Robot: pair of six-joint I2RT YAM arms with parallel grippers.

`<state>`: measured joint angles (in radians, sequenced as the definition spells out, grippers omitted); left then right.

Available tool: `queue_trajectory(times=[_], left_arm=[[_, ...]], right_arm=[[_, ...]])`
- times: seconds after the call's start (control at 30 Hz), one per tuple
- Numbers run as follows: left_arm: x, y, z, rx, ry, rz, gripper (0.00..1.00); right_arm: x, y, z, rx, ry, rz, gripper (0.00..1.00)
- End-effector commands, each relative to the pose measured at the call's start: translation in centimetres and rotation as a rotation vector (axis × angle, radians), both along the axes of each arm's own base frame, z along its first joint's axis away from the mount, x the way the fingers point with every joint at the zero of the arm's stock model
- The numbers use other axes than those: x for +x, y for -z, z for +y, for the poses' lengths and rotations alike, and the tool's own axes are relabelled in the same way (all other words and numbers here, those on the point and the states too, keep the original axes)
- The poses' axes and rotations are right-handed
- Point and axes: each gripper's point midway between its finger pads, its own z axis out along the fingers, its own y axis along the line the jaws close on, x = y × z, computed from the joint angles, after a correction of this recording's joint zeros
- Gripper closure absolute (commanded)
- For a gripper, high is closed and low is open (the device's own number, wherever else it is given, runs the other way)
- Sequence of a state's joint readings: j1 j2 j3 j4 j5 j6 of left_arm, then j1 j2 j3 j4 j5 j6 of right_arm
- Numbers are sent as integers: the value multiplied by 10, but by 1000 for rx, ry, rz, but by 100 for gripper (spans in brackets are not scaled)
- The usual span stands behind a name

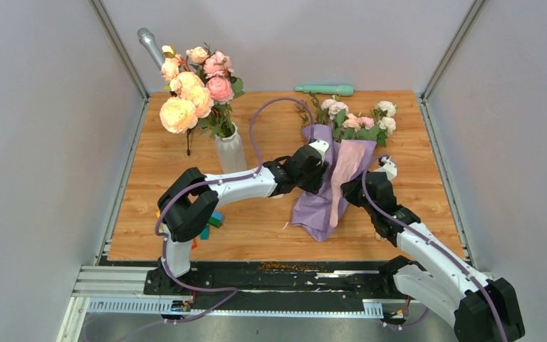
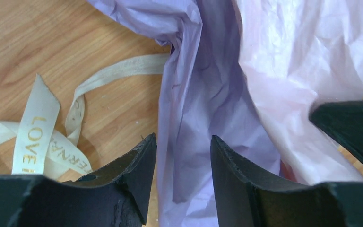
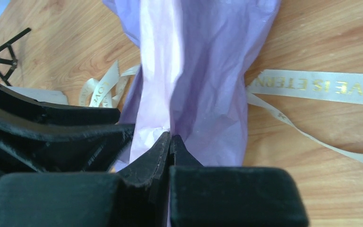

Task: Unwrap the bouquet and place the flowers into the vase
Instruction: Unfold the wrapping paper at the center of the board.

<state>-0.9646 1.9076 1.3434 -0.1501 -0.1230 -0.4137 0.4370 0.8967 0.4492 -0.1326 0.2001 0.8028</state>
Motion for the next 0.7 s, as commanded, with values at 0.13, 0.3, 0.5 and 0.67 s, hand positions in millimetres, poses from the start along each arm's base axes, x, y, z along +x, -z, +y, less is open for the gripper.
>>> queue_trajectory(times=[0.13,0.3,0.5,0.67], left_arm=[[27,4,-9,-14,-20,-32,82],[31,16,3,-41,-42,13,100],[35,14,17,-74,-77,6,100],[40,9,18,-107,-86,-6,100]], right_arm=[[-18,2,-46,-145,144,34,100],[-36,4,-78,-166,293,92,100],[-58,20,-110,-182,457,181,100],[-71,43,-132,-118,605,285,100]])
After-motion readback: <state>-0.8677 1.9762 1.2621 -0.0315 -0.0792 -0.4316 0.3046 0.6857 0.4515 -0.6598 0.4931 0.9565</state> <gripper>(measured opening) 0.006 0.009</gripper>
